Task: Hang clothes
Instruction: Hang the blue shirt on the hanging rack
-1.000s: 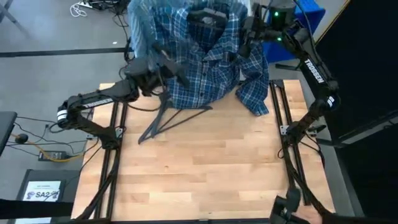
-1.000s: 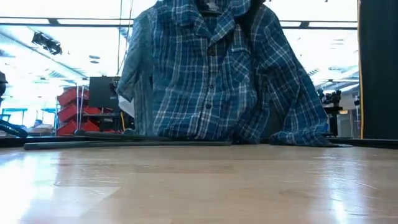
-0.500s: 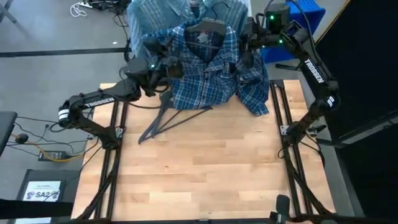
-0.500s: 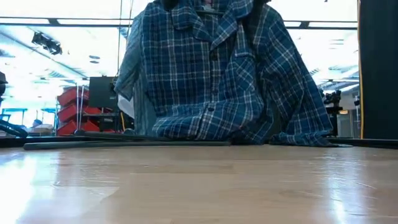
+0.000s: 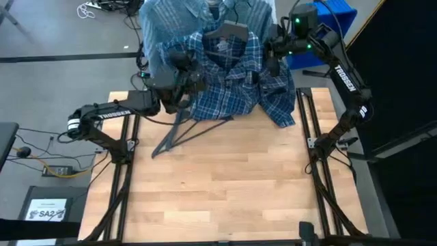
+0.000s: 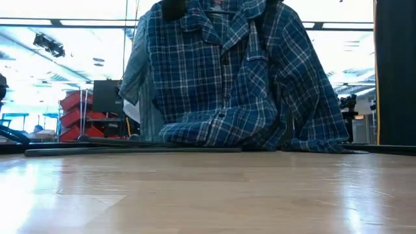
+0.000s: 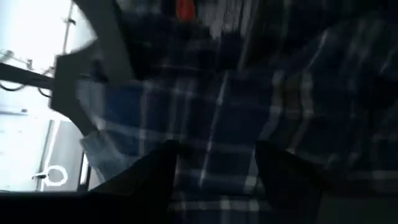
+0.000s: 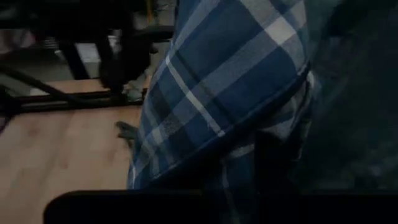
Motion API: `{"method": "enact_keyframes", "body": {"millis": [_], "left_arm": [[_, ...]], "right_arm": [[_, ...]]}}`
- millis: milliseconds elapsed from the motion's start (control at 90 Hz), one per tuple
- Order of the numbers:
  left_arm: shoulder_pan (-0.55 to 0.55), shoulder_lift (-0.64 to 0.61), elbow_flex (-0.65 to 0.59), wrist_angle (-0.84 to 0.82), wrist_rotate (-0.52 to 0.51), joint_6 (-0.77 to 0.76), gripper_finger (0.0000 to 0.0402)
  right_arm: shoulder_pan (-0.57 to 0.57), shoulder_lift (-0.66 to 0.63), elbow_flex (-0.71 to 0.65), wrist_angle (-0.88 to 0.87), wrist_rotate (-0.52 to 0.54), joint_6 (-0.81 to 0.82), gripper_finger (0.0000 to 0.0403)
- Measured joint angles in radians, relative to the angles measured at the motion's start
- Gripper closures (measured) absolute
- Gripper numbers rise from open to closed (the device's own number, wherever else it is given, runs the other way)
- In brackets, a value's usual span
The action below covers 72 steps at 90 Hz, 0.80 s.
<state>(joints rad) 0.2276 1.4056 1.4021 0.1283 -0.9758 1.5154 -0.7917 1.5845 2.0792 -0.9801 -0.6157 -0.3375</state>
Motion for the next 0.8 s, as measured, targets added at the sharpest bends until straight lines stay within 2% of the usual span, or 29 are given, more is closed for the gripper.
{"method": "enact_keyframes", "body": {"millis": [144, 344, 444, 611, 800], "left_arm": [[0.001, 0.022, 0.000, -0.001, 0.005, 0.003, 0.0199], [0.005, 0.054, 0.000, 0.001, 0.005, 0.052, 0.0210], [0.009, 0.067, 0.000, 0.002, 0.008, 0.053, 0.0256], [0.013, 0.072, 0.001, 0.010, 0.012, 0.059, 0.0380], [0.017, 0.077, 0.000, 0.078, -0.017, 0.079, 0.0391]], "right_arm": [[0.025, 0.000, 0.000, -0.042, -0.050, 0.000, 0.0403], [0.066, 0.000, 0.000, -0.050, -0.059, 0.005, 0.0403], [0.082, 0.000, 0.000, -0.053, -0.058, 0.017, 0.0403], [0.095, 0.000, 0.000, -0.058, -0.034, 0.027, 0.0403], [0.100, -0.002, 0.000, -0.002, 0.155, 0.019, 0.0393]]}}
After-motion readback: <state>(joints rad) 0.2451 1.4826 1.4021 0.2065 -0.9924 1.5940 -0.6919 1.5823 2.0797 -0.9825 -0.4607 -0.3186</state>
